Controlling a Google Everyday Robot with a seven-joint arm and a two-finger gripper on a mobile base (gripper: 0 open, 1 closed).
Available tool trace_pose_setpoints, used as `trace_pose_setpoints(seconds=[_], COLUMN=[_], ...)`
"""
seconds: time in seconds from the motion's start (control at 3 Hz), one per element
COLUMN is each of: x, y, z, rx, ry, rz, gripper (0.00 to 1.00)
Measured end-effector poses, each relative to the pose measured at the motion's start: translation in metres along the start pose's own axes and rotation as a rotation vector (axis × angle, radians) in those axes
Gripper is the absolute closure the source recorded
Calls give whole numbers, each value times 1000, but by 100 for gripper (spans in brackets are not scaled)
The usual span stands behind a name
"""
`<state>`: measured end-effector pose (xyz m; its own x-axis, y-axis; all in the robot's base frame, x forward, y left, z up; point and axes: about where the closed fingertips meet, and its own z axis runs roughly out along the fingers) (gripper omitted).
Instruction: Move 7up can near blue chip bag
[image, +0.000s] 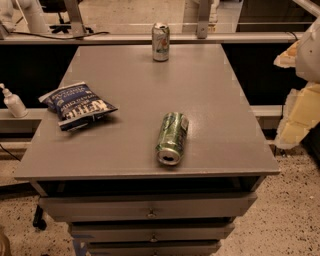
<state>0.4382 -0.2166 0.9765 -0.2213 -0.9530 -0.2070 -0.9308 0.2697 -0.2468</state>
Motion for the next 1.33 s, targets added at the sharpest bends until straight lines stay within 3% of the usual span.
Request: trace_pose_setpoints(seconds=[0.33, 0.67, 1.33], x=[0, -5, -41], y=[0, -15, -114], z=[0, 2, 41], rx=[0, 51, 214], ry=[0, -39, -140], rz=[0, -5, -16], gripper=[0, 0, 0])
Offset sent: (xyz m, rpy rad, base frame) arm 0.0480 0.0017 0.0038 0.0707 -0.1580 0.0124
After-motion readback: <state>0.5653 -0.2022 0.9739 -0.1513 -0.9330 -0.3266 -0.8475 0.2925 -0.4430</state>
